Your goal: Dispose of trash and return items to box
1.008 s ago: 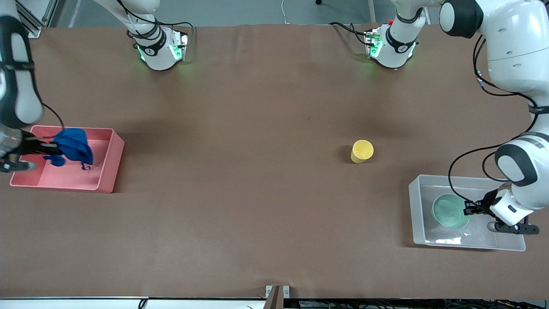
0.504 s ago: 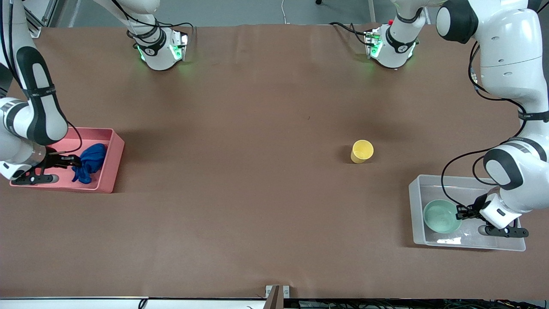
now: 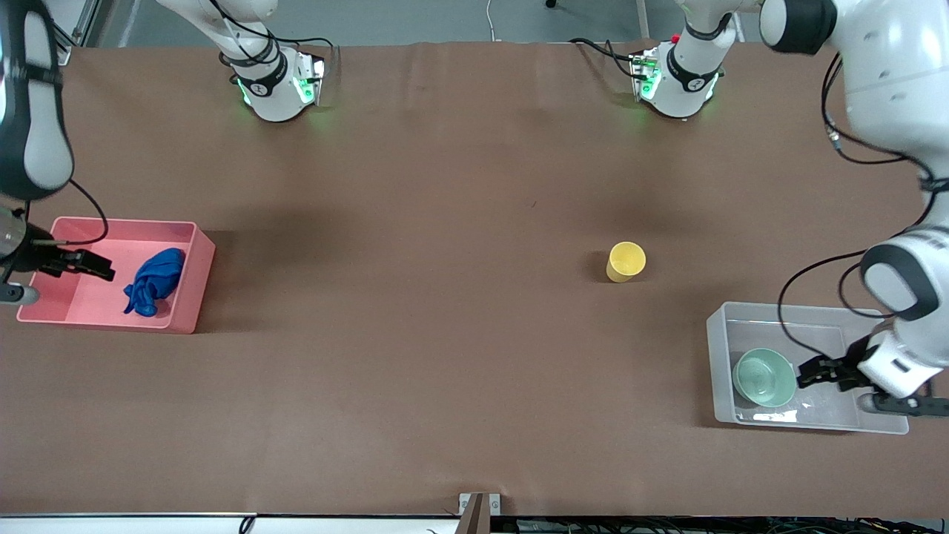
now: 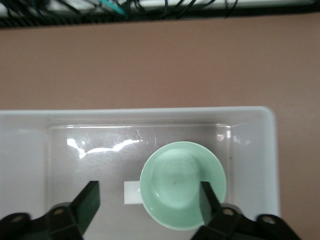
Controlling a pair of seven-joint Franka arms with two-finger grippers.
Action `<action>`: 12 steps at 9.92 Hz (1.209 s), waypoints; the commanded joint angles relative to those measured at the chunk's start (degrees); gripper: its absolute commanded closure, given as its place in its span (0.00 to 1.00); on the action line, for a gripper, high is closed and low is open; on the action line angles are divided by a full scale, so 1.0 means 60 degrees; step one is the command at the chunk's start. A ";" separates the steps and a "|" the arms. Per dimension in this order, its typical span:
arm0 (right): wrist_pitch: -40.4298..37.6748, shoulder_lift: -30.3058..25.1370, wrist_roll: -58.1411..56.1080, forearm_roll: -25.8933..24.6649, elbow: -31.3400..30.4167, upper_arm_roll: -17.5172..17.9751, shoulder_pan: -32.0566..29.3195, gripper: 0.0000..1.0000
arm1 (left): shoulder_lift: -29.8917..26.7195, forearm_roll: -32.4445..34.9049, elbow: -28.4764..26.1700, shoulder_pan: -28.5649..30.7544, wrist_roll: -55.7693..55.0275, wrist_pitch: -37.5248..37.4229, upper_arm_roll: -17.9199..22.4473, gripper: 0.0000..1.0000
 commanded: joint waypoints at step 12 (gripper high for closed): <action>-0.5263 -0.1046 0.0159 0.0529 0.3596 -0.0149 0.0724 0.00 | -0.5969 0.2820 -0.7787 0.0126 -0.4707 0.0234 -0.4653 0.00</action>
